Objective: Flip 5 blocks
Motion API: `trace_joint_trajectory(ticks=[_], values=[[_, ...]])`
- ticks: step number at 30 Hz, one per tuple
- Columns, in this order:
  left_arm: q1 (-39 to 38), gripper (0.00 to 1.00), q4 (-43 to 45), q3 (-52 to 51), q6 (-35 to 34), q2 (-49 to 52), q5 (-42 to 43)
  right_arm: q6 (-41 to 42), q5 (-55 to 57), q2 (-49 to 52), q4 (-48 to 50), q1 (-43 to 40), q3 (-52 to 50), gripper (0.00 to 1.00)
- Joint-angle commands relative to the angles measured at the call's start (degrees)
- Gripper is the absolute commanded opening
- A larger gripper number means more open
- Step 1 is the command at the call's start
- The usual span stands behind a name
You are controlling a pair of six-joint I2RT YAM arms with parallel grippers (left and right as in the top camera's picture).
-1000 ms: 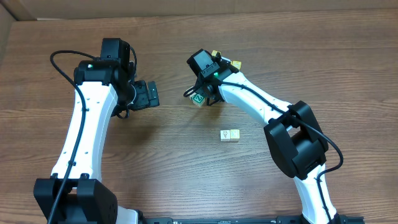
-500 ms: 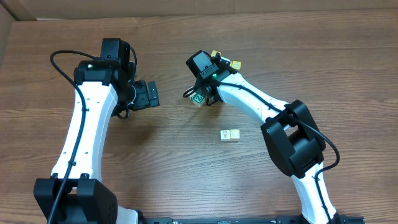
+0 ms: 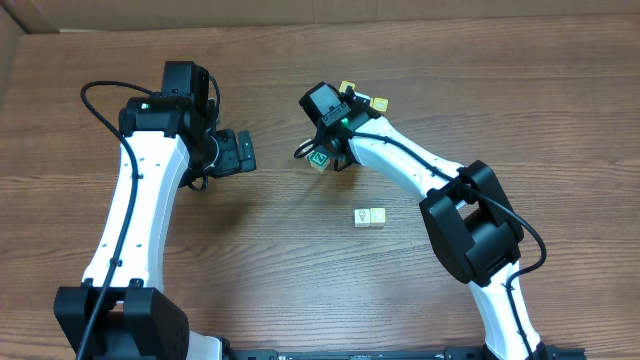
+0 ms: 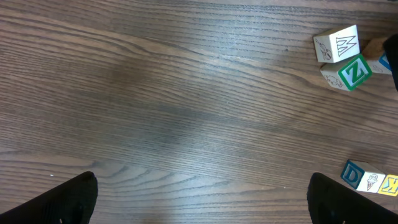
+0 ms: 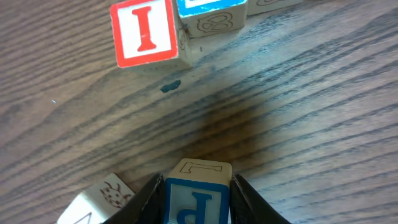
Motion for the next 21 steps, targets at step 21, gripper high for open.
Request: trace_joint_trajectory(ticks=[21], values=[[0.2, 1.00, 0.1, 1.2, -0.8, 0.5, -0.4, -8.0, -10.4, -2.5, -10.3, -3.5, 0.4, 0.46]])
